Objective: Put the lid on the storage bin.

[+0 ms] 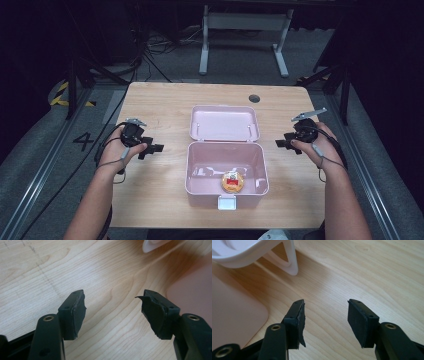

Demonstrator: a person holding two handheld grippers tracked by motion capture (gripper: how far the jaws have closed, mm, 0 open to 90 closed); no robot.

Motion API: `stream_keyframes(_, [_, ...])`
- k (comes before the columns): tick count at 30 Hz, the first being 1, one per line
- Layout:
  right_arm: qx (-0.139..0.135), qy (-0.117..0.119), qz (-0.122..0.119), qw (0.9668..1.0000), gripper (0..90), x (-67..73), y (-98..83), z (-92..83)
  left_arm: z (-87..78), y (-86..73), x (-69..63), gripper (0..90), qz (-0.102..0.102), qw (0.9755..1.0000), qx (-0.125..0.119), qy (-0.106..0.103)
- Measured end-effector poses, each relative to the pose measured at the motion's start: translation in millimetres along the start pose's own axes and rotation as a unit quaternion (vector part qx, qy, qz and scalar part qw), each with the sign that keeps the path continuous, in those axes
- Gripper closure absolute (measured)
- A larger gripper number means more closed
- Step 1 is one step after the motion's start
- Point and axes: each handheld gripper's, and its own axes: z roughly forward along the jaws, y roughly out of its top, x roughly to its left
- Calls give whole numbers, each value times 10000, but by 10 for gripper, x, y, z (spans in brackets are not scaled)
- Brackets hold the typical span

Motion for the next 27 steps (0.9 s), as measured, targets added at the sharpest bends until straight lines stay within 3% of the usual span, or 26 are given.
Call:
stream_keyframes(5, [-11,-79,28,10000,475,-20,-29,-20,-19,96,-60,357,48,9996,-224,-182])
stream_keyframes(9, [-41,-134,44,9999,473,-17,-53,-51,-41,288,-149,346,90,9985,-450,-311])
stream_keyframes(14, [9,-178,59,9998,472,-16,-99,-52,35,453,-224,346,153,9973,-653,-288])
stream_keyframes(19, [60,-207,51,9998,472,-11,-140,-38,111,593,-249,343,181,9971,-690,-248])
stream_keyframes(27, [-1,-372,106,9993,444,-26,-221,-95,237,800,-226,340,-84,9946,-947,-415])
